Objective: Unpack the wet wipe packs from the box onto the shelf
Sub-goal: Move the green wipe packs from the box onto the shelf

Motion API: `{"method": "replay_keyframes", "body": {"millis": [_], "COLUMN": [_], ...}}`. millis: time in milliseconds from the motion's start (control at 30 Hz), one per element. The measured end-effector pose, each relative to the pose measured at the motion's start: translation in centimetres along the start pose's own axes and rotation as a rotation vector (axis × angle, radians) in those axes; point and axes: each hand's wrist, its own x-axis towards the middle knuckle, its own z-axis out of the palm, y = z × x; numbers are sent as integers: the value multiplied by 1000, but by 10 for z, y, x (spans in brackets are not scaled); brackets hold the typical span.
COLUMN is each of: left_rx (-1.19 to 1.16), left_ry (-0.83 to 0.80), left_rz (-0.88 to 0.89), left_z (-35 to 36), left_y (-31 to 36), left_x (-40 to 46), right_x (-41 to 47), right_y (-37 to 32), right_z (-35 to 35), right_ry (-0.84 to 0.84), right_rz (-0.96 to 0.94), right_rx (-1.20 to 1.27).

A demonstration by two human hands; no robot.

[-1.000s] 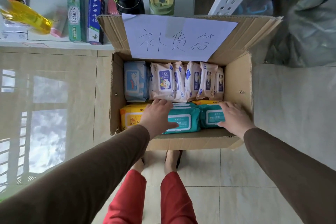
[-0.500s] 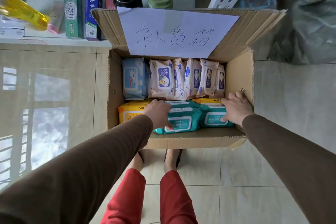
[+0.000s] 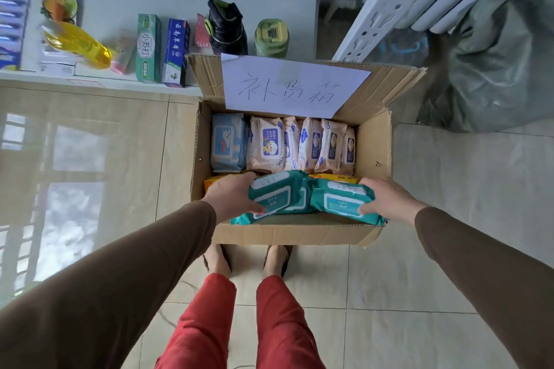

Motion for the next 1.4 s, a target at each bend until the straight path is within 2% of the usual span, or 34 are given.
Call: {"method": "replay_keyframes", "body": {"millis": [100,267,467,600,733,933,1067,1400], "left_rx": [-87,-166,-367,-527,-504,-408,-459,-511], "left_ry": [47,178,380,443,580,688,737,859], "left_rz": [7,16,57,122,120,150,190,151], "left_z": [-42,-130,-242,-311,-380,-476,-545,-739], "left_y": [-1,-17,-67,-121,-179,-249,-288,-383], "left_x": [-47,-141,-265,-334,-388,-432,-441,-381], "right_x": [-46,-115,-205,-265,-300,-309,-296,-200], "right_y": [-25,-103,-245,-343,-434,-555,-612,-773], "right_z": [-34,-87,-145,-176,-201,-240,-273,-381], "right_ry": [64,228,353,461,510,532,529,456], "right_rz": [-35,-146,-344,-444,-533,-639,-668,-703], "right_rx": [193,372,534,630,718,787,762,753]}}
